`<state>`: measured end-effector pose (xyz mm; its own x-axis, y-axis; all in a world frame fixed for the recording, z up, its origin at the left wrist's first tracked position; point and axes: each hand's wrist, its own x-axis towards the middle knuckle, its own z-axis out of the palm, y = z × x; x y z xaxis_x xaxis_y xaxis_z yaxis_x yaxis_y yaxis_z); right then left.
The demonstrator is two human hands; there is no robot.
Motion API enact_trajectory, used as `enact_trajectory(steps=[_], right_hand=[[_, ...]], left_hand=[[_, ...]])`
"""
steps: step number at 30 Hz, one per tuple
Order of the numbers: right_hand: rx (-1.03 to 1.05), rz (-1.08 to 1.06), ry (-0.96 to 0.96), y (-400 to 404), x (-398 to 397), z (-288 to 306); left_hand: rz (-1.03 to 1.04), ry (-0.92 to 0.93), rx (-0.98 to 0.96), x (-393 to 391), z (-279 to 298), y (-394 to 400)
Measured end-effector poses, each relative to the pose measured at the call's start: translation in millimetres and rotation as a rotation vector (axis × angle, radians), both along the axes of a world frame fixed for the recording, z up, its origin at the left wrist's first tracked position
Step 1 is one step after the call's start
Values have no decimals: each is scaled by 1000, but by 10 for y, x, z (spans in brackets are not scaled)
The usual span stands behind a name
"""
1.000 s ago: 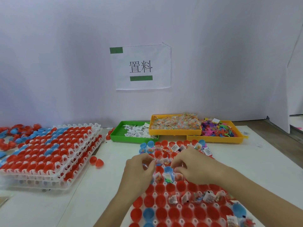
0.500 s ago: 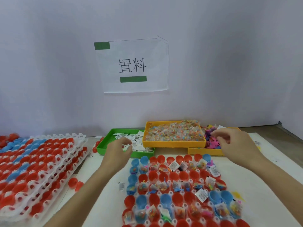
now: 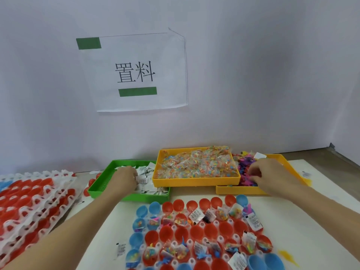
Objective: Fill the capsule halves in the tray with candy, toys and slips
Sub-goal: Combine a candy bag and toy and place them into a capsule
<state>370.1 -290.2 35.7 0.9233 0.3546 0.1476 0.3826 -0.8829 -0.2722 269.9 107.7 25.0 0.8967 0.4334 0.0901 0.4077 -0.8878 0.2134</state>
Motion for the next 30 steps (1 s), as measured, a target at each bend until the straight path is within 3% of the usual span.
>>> enact_trajectory(steps=[5,11,17,23,26,30], right_hand=[[19,9,-17,8,34,-29],[169,3,-48,-32,-18,26],[332,-49,-98,-47,-110,100],[518,-66,-159,50,-263,194],[675,21,-66,205,-399,294],[817,232,154,504,-657,446]], left_hand=[[24,-105,-17,-11,30,-56],[12,-198,-150,-38,-29,-69],[127,-368,-284,-97,-12,-139],[219,-526,-566,-252,140,-361],[197,-576,-769,-313,242,-571],[-12,-507,-1052,-391,371,-1024]])
